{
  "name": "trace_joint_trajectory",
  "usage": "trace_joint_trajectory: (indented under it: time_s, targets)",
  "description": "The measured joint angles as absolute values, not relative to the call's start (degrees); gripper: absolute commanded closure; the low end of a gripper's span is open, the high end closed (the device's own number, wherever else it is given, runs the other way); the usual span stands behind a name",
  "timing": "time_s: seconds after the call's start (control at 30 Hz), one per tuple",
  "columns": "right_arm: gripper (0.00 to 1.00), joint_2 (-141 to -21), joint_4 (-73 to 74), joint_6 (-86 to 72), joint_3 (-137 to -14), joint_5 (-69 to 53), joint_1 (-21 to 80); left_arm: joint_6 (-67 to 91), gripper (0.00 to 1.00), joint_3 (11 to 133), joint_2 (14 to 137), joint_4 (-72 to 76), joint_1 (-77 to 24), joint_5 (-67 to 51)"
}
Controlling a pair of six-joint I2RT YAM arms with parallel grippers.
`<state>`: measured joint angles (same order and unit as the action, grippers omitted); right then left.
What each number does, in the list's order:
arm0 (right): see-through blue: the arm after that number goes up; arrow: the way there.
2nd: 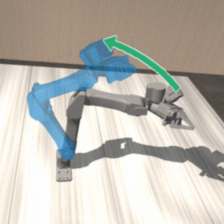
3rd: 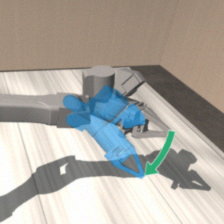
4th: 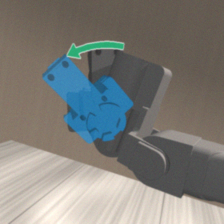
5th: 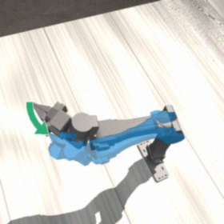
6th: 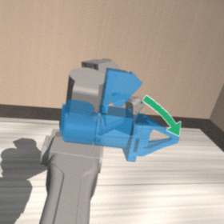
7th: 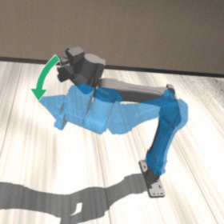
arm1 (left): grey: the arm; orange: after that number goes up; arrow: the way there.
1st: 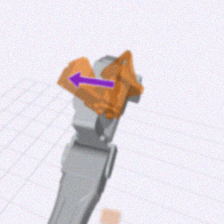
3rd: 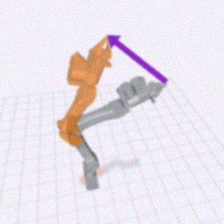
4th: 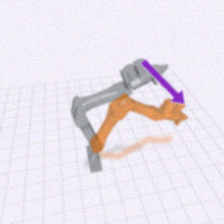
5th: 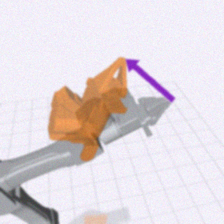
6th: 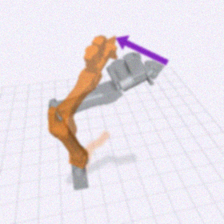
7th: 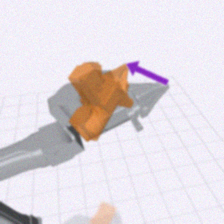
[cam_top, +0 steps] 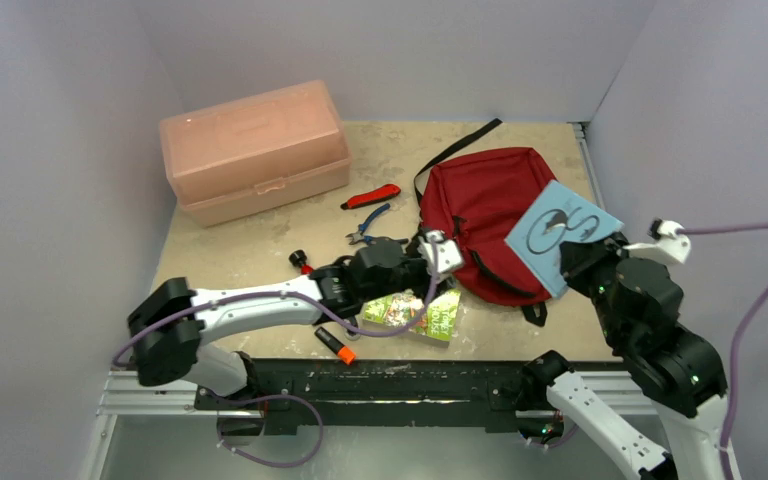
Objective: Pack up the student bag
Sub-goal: Pick up the book from the center of the board, then place the book in the student bag.
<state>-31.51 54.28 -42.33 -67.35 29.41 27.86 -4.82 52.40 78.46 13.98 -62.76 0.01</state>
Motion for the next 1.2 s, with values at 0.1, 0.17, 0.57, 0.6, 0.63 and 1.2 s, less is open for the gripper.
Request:
trace_joint_trajectory:
  time_s: [0.1,0.17,0.57,0.6,0.63,1.2]
  targets:
    - [1.0,-28.6,60.9,-43.1,-70.5,37.0,27.8,-13.4,0.34,56.5,87.8,16.4,-66.8,0.5]
    - [1.0,-26.6,64.4,-43.5,-71.9,40.1,27.8,-18.8,0.34,59.5,93.7,17.9,-68.9,0.9]
    - [1.0,-17.6,75.4,-47.9,-77.7,42.3,27.8,-37.9,0.35,82.8,120.0,17.0,-73.7,8.7]
    - [1.0,-17.4,76.2,-48.1,-77.8,42.1,27.8,-38.6,0.37,84.4,121.3,16.5,-73.7,9.4]
    - [1.0,-17.3,77.0,-48.4,-77.8,41.9,27.8,-39.1,0.4,86.1,122.7,15.7,-73.7,10.5]
    - [1.0,-18.3,81.6,-48.1,-78.2,41.3,27.8,-24.7,1.0,97.5,125.6,2.7,-71.4,16.6]
